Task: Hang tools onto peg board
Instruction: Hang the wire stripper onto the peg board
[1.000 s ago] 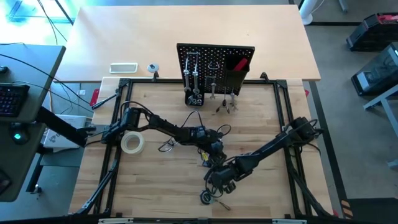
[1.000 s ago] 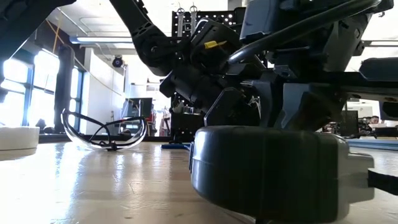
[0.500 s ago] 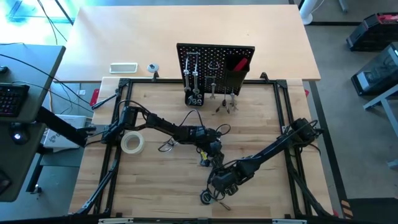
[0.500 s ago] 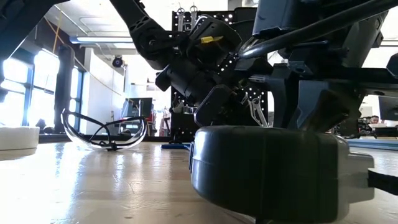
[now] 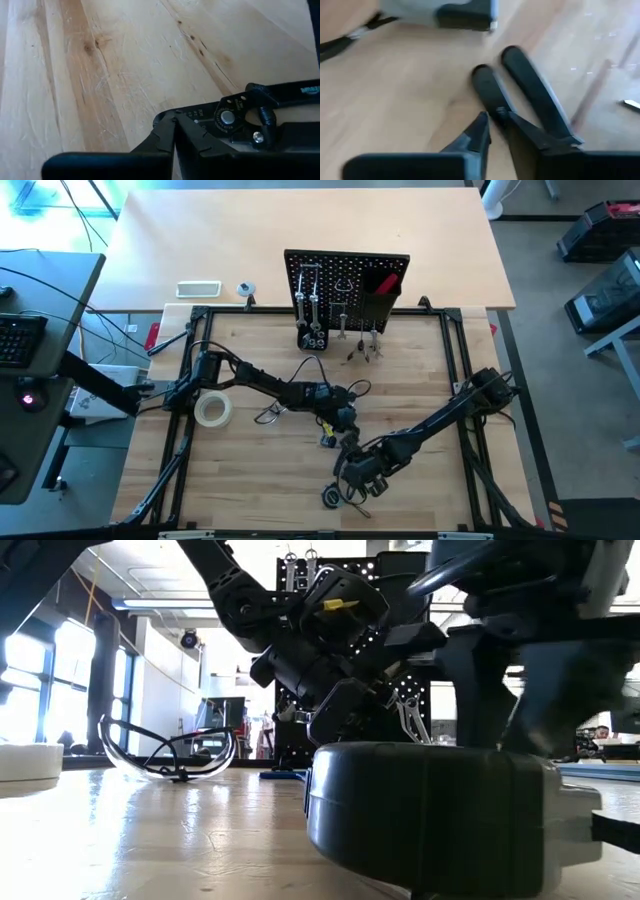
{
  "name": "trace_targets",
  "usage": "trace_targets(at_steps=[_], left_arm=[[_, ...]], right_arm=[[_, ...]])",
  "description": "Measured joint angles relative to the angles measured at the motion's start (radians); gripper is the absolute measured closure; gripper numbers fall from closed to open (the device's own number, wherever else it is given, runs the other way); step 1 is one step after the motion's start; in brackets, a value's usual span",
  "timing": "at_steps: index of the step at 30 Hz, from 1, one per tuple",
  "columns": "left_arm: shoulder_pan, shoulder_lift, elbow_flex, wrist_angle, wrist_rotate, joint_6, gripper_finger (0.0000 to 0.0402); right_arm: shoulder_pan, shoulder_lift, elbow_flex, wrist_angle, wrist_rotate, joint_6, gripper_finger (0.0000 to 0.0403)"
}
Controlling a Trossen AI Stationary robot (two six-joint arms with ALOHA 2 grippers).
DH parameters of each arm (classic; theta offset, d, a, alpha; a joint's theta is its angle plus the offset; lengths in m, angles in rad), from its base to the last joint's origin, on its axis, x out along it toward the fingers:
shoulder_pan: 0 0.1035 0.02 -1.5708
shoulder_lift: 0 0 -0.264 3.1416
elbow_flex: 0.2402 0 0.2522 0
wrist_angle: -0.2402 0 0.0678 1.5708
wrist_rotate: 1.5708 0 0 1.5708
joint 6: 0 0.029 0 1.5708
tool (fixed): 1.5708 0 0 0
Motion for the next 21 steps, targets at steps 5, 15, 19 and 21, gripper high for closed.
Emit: trace_targets(at_steps=[5, 15, 19, 21], left_arm=[[0.0, 0.008, 0.001, 0.012, 0.003, 0.017, 0.0401], [0.0, 0.059, 0.006, 0.04, 0.014, 0.009, 0.0401], [0.001, 0.071, 0.006, 0.046, 0.014, -0.011, 0.0401], [0.001, 0.072, 0.005, 0.049, 0.014, -0.011, 0.0401]], right_arm=[[-0.013, -0.007, 0.0, -0.04, -0.058, -0.003, 0.0289], [-0.018, -0.007, 0.0, -0.019, 0.014, -0.101, 0.0279], [-0.025, -0.007, 0.0, 0.003, 0.019, -0.111, 0.0279], [-0.026, -0.007, 0.007, -0.002, 0.022, -0.111, 0.0279]])
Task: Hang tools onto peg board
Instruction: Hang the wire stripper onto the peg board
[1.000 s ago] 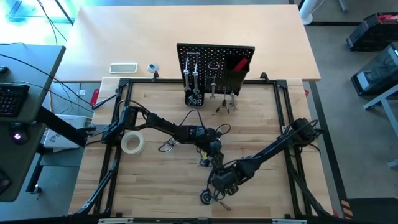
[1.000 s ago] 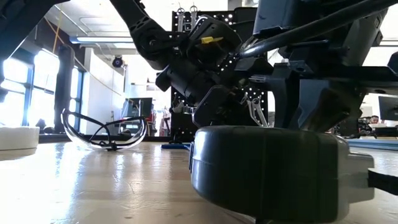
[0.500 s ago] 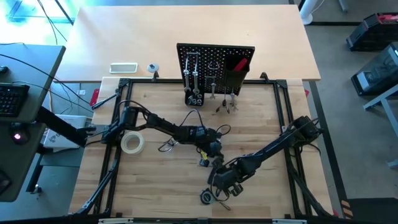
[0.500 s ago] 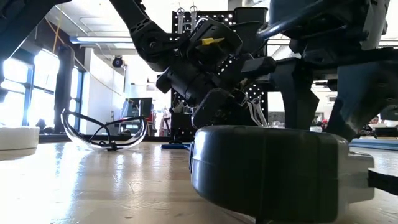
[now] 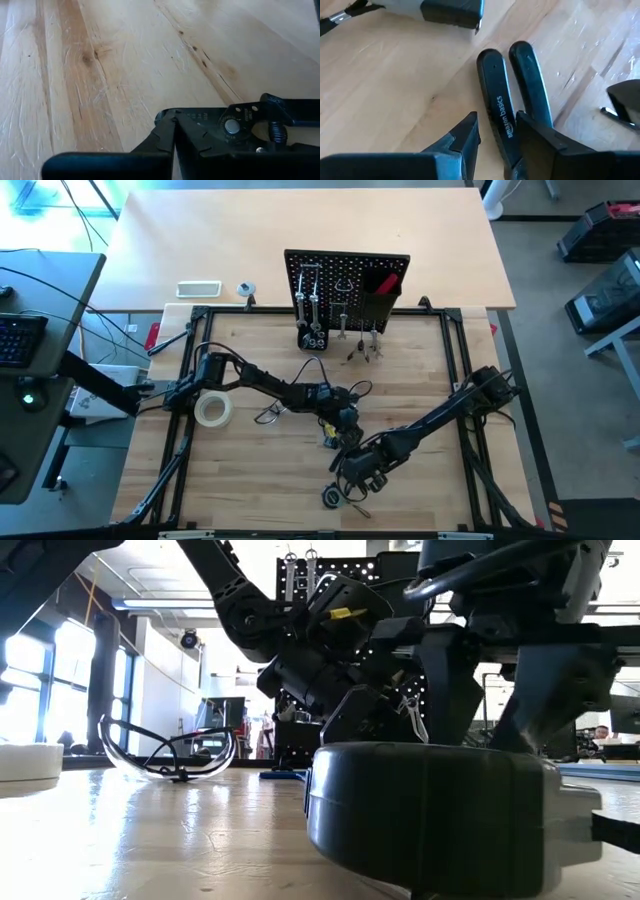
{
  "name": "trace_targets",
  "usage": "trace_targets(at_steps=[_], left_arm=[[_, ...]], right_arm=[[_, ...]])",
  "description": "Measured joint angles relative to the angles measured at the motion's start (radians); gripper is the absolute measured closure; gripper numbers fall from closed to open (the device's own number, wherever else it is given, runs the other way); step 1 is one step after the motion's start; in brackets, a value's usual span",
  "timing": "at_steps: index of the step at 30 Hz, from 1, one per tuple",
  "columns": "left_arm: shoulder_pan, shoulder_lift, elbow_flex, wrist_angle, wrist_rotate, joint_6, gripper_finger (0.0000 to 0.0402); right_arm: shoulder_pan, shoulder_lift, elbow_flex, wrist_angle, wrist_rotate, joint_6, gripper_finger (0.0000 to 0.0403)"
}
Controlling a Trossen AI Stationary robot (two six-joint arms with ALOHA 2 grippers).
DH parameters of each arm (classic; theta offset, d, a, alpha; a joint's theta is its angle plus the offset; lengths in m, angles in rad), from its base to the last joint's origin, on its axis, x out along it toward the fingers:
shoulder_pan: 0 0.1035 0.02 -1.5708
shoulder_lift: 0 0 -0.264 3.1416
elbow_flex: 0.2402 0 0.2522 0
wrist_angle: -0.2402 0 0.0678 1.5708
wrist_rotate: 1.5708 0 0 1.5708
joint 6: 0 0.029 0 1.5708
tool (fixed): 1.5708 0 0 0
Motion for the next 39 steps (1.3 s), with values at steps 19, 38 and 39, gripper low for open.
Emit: trace_targets(at_steps=[19, 38, 39], left_arm=[[0.006, 0.002, -0.003, 0.032, 0.001, -0.024, 0.0401], [0.011, 0.002, -0.003, 0.028, 0.007, -0.048, 0.0401], [0.011, 0.002, -0.003, 0.028, 0.008, -0.051, 0.0401]], right_arm=[[-0.054, 0.046, 0.016, 0.006, -0.085, -0.004, 0.0279], [-0.05, 0.114, 0.019, 0.096, -0.001, 0.007, 0.0331], [-0.05, 0.114, 0.02, 0.093, 0.001, 0.012, 0.0331]])
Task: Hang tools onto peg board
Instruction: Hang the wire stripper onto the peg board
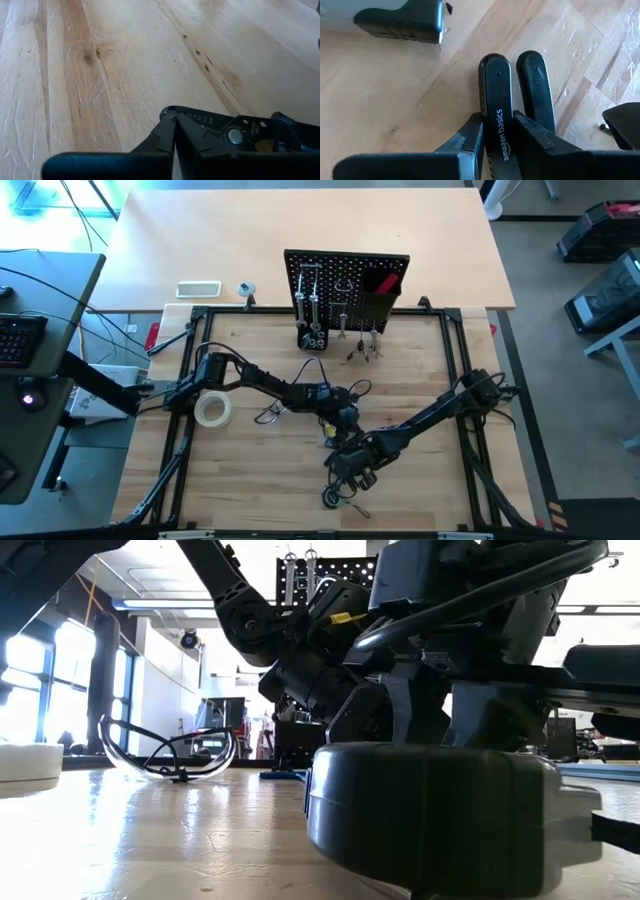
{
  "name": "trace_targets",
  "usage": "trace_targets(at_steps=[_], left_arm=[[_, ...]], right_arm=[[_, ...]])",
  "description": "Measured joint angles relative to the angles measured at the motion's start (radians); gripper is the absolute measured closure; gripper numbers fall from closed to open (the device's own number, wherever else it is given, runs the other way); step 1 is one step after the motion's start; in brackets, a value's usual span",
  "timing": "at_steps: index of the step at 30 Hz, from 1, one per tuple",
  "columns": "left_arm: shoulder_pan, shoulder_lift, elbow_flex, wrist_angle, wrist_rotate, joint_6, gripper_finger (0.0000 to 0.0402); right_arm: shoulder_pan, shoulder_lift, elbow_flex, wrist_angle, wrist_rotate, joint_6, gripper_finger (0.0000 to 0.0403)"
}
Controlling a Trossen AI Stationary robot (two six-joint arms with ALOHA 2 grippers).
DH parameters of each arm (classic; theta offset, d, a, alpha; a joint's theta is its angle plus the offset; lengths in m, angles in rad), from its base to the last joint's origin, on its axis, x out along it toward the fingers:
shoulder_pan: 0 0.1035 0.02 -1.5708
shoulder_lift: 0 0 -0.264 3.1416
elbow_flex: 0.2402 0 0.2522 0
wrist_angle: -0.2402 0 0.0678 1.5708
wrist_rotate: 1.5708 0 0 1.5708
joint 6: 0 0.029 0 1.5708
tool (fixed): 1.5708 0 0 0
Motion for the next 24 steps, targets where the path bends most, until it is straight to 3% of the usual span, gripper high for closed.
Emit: trace_targets(at_steps=[13, 24], left_arm=[[0.001, -0.052, -0.005, -0.041, -0.016, 0.016, 0.0401], [0.023, -0.18, -0.005, -0.242, -0.022, 0.068, 0.0401]], right_arm=[[0.035, 0.01, 0.147, -0.204, 0.105, 0.035, 0.0339], [0.045, 0.004, 0.242, -0.367, 0.126, 0.081, 0.034]])
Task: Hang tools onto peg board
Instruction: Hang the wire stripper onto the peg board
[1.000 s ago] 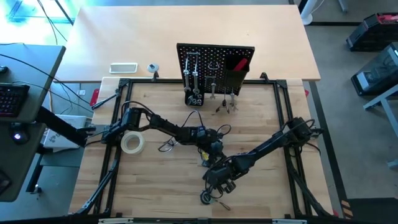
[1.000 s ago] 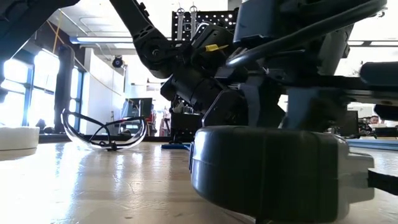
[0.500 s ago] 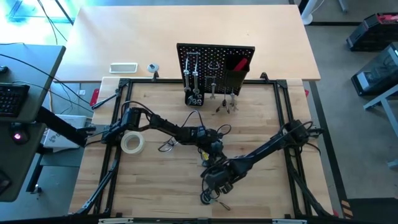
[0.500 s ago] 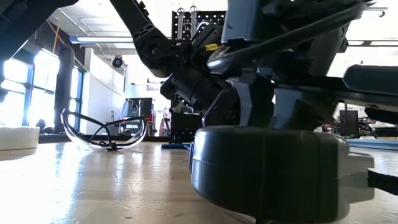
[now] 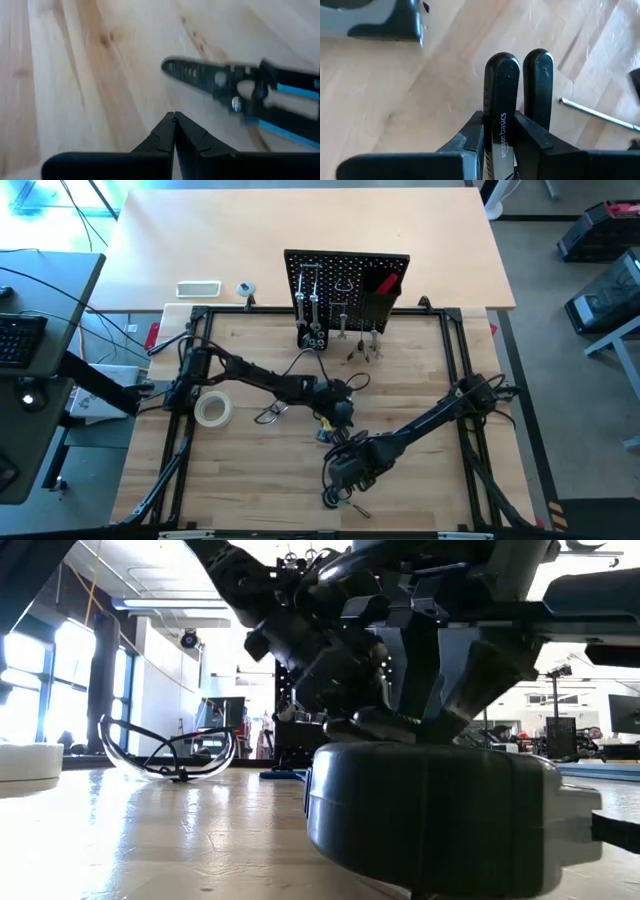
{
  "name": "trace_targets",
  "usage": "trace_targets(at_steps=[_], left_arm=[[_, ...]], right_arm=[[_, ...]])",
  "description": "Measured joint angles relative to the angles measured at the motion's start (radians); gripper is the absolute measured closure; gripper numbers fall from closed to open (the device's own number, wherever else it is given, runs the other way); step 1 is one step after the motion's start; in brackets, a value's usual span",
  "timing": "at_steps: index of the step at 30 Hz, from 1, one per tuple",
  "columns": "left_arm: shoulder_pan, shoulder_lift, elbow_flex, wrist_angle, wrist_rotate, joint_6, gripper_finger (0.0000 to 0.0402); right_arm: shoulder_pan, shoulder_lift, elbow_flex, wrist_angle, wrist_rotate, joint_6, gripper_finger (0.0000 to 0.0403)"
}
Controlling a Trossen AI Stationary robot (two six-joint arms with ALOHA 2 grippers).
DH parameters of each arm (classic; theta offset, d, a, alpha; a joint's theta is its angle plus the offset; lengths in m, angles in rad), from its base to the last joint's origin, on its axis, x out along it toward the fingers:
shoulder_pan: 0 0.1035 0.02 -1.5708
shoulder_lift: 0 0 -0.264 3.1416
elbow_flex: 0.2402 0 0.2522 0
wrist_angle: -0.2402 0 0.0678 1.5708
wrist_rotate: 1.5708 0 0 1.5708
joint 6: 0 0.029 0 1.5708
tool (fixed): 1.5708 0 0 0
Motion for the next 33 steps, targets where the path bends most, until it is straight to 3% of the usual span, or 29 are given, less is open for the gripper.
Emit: trace_targets(at_steps=[14, 21, 33], left_arm=[[0.054, -0.196, 0.001, -0.288, 0.006, 0.065, 0.0401], [0.1, -0.343, 0.001, -0.397, 0.024, 0.045, 0.0401], [0.191, -0.591, 0.001, -0.366, 0.295, 0.037, 0.0401]], right_arm=[[0.038, -0.026, 0.163, -0.241, 0.141, 0.052, 0.0341], [0.085, -0.071, 0.29, -0.382, 0.28, 0.073, 0.0341], [0.192, -0.171, 0.486, -0.432, 0.564, 0.064, 0.0341]])
